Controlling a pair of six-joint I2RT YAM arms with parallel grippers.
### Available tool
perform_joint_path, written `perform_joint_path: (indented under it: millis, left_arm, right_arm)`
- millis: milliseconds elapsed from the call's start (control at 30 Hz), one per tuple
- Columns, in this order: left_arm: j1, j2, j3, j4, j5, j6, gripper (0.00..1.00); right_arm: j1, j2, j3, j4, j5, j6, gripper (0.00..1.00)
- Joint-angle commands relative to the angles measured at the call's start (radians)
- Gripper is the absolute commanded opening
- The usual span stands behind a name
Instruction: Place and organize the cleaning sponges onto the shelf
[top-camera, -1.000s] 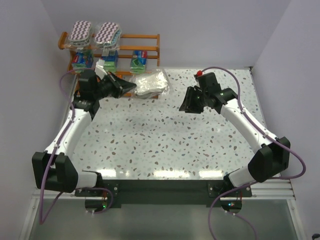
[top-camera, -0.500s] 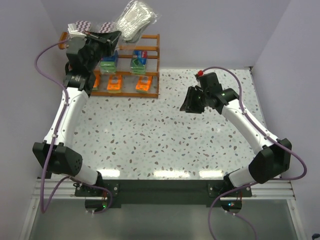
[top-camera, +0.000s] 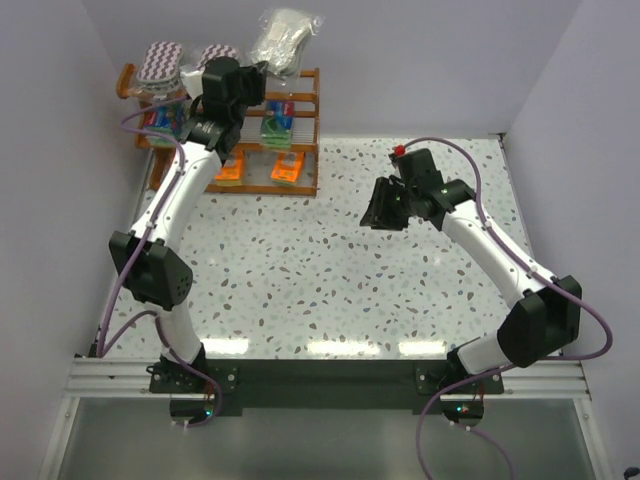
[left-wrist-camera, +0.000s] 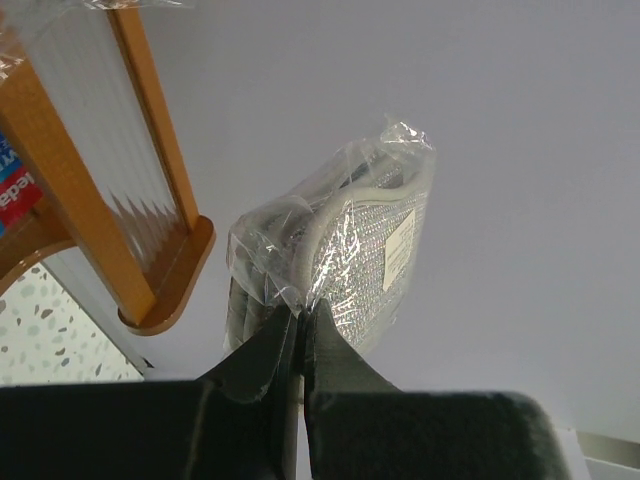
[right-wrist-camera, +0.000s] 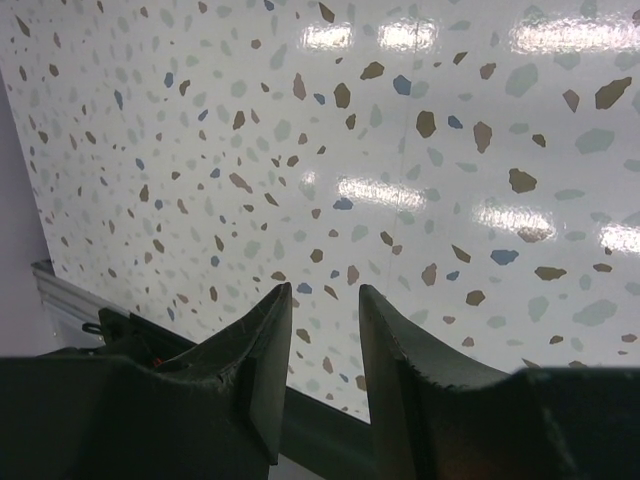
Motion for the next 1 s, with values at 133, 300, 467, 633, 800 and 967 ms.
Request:
perform_joint_path:
  millis: [133, 300, 467, 633, 800, 967]
  left_arm:
    - [-0.027, 0.039, 0.083, -0.074, -0.181, -0.078, 0.00]
    - [-0.030, 0.104, 0.151, -0.110, -0.215, -0.085, 0.00]
    - [-0.047, 0.156, 0.205, -0.139, -0.230, -0.094, 0.00]
    - [-0.057, 0.164, 0.195, -0.156, -0.241, -0.105, 0.00]
    - [-0.062, 0.158, 0.185, -0.156, -0.254, -0.107, 0.00]
    - [-0.062, 0.151, 0.186, -0.166, -0.285, -0.102, 0.07]
  right_arm:
    - [-0.009, -0.035, -0.017, 0.009, -0.019, -0.036, 0.37]
    - [-0.012, -0.022, -0.022, 0.006, -0.036, -0.041, 0.37]
    - [-0.013, -0.007, 0.000, -0.010, -0.041, -0.054, 0.37]
    - [-0.018, -0.001, 0.006, -0.019, -0.039, -0.064, 0.37]
    - [-0.018, 0.005, 0.005, -0.019, -0.048, -0.067, 0.37]
    - [-0.019, 0.008, 0.006, -0.017, -0.055, -0.068, 0.37]
